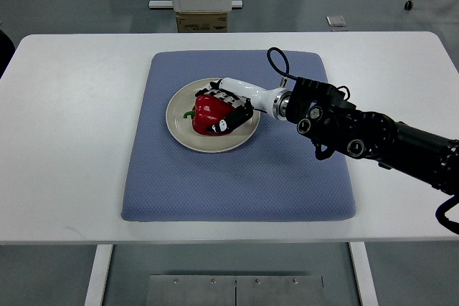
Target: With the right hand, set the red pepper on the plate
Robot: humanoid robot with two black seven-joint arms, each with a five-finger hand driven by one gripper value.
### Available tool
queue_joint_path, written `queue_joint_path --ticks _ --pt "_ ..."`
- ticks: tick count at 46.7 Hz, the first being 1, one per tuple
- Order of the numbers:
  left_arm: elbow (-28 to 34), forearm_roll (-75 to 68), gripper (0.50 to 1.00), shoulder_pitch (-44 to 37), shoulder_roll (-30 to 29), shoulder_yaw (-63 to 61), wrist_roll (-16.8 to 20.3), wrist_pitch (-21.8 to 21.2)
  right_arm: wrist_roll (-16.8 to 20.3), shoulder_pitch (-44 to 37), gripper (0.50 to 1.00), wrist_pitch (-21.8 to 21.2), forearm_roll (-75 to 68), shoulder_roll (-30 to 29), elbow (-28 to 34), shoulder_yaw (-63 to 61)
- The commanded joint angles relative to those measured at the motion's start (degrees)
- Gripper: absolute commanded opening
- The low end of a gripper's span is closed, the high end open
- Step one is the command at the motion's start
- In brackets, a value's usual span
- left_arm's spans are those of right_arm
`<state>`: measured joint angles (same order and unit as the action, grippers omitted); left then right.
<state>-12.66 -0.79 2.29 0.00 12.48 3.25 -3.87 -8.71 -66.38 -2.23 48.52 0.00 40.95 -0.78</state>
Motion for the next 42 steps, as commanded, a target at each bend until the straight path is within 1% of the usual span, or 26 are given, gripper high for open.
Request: queue_joint_path --ticks 1,2,4,5,6,7,8,9,14,26,36,42 --pt "0.0 0.0 1.0 0.0 0.0 0.0 0.0 0.0 0.0 0.5 0.5 1.5 0.0 0.0 0.0 0.0" --pt "0.0 0.0 1.0 0.0 0.0 0.0 -0.1 0.0 0.0 0.7 0.518 1.8 0.0 0.0 0.0 0.0" --pt "0.0 0.0 1.0 0.0 0.0 0.0 0.0 0.0 0.0 1.0 0.616 2.2 0.0 0.0 0.0 0.0" --pt "0.0 0.0 1.0 0.0 0.0 0.0 0.0 0.0 0.0 1.1 0.679 2.3 0.0 0.0 -0.1 0.0" --pt "0.0 0.0 1.0 0.0 0.0 0.0 0.0 0.0 0.0 1.1 0.756 2.3 0.0 0.0 -0.1 0.0" --pt "0.0 0.0 1.0 0.0 0.0 0.0 -0.1 0.0 0.0 1.2 0.852 2.5 0.0 0.0 0.0 0.0" --pt "0.0 0.0 1.0 0.0 0.0 0.0 0.0 0.0 0.0 1.2 0.932 2.7 -0.1 0.0 -0.1 -0.1" --pt "0.0 0.0 1.0 0.0 0.0 0.0 -0.1 0.0 0.0 1.2 0.989 2.8 -0.1 0.0 0.0 -0.1" --pt "0.0 0.0 1.0 0.0 0.0 0.0 -0.1 0.0 0.1 1.2 1.0 2.8 -0.1 0.0 0.0 -0.2" --pt "0.0 0.0 1.0 0.0 0.0 0.0 -0.1 0.0 0.4 -0.2 1.0 2.7 -0.6 0.0 0.3 -0.4" --pt "0.0 0.0 1.0 0.0 0.0 0.0 0.0 0.0 0.6 -2.3 1.0 2.0 -1.3 0.0 3.1 -2.3" --pt "0.0 0.0 1.0 0.0 0.0 0.0 0.0 0.0 1.8 -2.6 1.0 1.1 -2.3 4.1 6.2 -6.1"
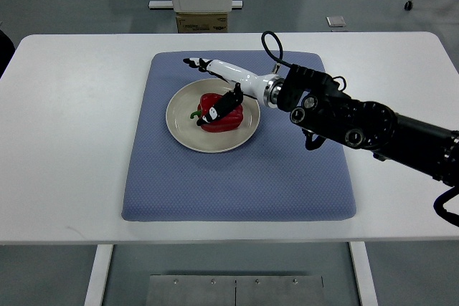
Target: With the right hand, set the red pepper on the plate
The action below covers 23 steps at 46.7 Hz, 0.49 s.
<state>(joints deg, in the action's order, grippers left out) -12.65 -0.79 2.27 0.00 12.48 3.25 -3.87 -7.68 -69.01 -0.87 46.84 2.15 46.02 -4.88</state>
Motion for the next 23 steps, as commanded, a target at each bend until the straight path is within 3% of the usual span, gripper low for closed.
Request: queue_joint_path --ticks 1,13,23 --pt "0.0 0.0 1.0 0.0 0.0 0.0 -0.1 0.0 1.1 0.3 1.0 -0.3 -0.9 2.7 1.3 -2.8" --pt "0.0 0.0 1.0 0.0 0.0 0.0 0.0 0.0 4.2 5.4 0.998 -0.3 -4.4 7.8 1.3 -13.8" --pt "0.0 0.0 1.0 0.0 0.0 0.0 -0.1 0.0 5.7 11.6 0.995 0.7 -4.6 8.1 0.5 -23.6"
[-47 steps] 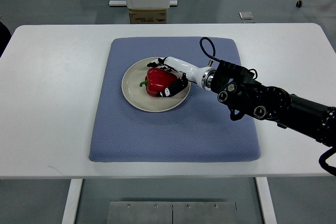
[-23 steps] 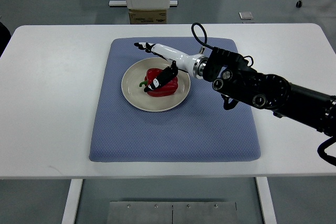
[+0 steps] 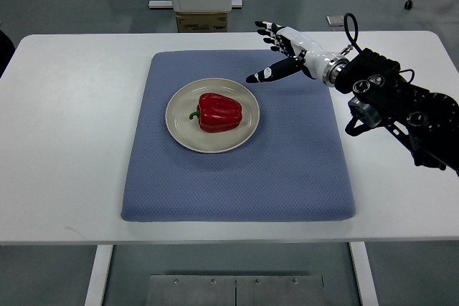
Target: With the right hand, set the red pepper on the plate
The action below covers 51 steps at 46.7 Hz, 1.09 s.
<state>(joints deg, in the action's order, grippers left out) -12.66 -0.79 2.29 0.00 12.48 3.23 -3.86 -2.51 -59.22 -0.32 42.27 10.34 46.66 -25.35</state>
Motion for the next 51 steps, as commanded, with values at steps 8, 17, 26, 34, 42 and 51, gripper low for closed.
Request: queue_joint_path --ticks 8,17,26,34,42,51 --pt "0.0 0.0 1.0 0.0 0.0 0.0 -0.1 0.0 1.9 6.7 0.993 0.3 -0.1 -0.6 -1.6 -12.2" --pt "0.0 0.0 1.0 0.0 0.0 0.0 0.0 0.0 2.4 11.2 0.993 3.3 -0.4 -2.2 -2.4 -21.4" --pt "0.0 0.0 1.0 0.0 0.0 0.0 0.0 0.0 3.5 13.9 0.993 6.9 -4.4 -5.2 -2.4 -28.1" --pt "0.0 0.0 1.0 0.0 0.0 0.0 0.0 0.0 2.5 15.5 1.0 11.7 -4.8 -7.0 -1.6 -32.9" --pt "0.0 0.0 1.0 0.0 0.0 0.0 0.0 0.0 1.7 16.3 1.0 11.9 -4.9 -7.5 -1.3 -35.0" --pt "0.0 0.0 1.0 0.0 0.0 0.0 0.0 0.0 1.7 17.6 1.0 11.9 -4.9 -8.4 -1.2 -34.5"
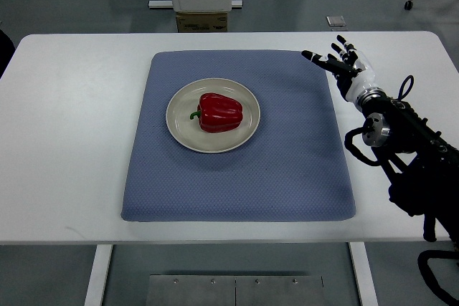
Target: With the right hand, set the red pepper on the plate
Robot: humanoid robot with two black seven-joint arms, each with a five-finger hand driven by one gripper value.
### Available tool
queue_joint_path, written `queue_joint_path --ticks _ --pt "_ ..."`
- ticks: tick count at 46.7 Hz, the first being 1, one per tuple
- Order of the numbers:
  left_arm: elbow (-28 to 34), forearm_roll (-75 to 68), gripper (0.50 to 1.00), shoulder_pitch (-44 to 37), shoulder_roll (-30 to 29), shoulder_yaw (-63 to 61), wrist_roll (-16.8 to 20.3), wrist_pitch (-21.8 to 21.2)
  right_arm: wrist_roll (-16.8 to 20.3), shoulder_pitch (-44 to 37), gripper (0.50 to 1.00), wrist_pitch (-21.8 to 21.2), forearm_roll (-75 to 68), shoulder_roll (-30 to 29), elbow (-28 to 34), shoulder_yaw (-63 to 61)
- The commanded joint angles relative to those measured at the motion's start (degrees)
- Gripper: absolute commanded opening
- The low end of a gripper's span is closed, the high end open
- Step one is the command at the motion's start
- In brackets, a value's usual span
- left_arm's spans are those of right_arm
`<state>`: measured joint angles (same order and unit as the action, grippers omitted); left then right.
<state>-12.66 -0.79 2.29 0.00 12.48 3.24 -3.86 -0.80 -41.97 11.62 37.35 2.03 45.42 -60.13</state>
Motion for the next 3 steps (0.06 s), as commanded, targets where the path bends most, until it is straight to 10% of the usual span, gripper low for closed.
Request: queue_joint_path --ticks 1,3 --pt "0.0 0.0 1.0 0.0 0.0 0.0 -0.1 0.0 0.0 0.6 1.0 0.0 0.0 -0.1 0.0 0.2" --pt "0.0 0.0 1.0 0.0 0.0 0.0 0.0 0.0 0.0 1.0 1.0 0.0 0.0 -0.4 0.0 0.2"
